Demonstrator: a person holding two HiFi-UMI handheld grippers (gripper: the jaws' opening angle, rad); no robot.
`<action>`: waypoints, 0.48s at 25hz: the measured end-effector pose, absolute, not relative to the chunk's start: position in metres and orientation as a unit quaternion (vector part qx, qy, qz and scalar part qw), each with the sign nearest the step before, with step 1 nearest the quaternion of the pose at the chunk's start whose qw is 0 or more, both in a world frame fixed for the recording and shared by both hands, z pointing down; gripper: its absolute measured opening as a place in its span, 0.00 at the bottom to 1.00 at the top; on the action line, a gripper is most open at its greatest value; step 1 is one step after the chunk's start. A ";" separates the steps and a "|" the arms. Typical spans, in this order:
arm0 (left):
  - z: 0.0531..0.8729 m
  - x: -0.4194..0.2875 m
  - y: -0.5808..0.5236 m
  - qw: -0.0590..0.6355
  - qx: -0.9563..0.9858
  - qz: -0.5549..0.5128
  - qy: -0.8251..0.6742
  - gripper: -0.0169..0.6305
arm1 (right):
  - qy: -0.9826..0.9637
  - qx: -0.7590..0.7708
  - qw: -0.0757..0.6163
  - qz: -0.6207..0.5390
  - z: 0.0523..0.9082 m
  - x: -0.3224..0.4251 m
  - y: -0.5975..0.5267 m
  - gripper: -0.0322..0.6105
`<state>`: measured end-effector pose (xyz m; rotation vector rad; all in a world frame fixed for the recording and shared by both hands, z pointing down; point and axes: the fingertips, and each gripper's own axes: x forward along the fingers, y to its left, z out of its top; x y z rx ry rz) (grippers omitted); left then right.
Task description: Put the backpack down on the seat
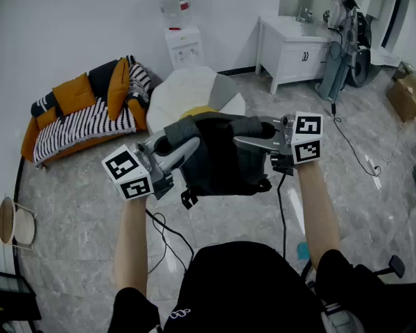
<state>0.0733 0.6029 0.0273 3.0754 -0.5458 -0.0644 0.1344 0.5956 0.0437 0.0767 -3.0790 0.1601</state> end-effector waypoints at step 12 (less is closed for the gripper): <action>0.031 0.077 0.606 0.005 0.982 -0.005 -0.188 0.07 | -0.997 0.051 0.011 0.058 0.040 0.140 0.598 0.12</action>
